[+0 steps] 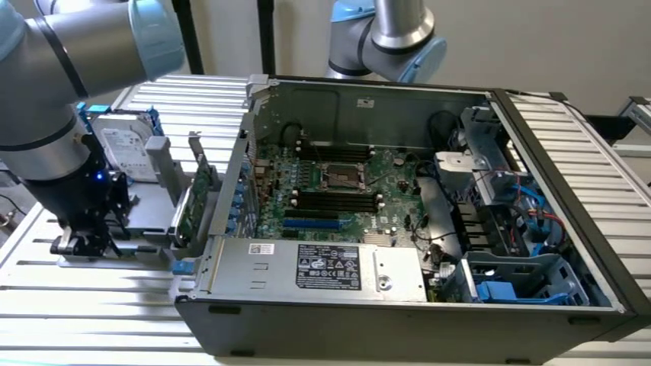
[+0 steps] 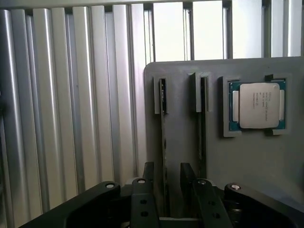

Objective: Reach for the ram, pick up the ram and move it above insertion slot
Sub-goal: 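Pick up the ram and move it above insertion slot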

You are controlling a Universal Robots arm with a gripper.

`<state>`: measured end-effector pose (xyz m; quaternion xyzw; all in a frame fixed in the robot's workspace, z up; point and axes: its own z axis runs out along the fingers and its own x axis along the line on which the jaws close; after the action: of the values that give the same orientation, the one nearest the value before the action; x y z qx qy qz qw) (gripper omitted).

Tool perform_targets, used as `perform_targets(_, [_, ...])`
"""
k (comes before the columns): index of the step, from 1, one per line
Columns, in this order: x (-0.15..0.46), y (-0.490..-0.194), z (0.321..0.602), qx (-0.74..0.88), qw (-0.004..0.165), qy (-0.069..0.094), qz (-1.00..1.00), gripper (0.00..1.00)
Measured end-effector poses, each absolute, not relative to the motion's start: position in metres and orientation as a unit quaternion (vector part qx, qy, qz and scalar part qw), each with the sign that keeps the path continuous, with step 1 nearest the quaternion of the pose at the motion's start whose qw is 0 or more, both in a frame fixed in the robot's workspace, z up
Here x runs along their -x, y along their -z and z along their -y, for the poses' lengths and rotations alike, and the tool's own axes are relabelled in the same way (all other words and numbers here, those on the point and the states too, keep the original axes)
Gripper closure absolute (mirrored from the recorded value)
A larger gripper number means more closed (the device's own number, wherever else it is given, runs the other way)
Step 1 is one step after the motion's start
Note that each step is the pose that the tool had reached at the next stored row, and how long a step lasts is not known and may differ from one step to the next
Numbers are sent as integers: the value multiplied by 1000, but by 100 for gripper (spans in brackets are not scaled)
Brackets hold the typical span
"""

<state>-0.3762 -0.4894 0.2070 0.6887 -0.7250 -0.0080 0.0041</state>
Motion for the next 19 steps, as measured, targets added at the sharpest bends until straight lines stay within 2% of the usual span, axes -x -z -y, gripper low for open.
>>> perform_targets(13, [377,-197,490,-689,4,8,725,66])
perform_targets(15, [377,-197,490,-689,4,8,725,78])
perform_targets(19, [377,-197,490,-689,4,8,725,86])
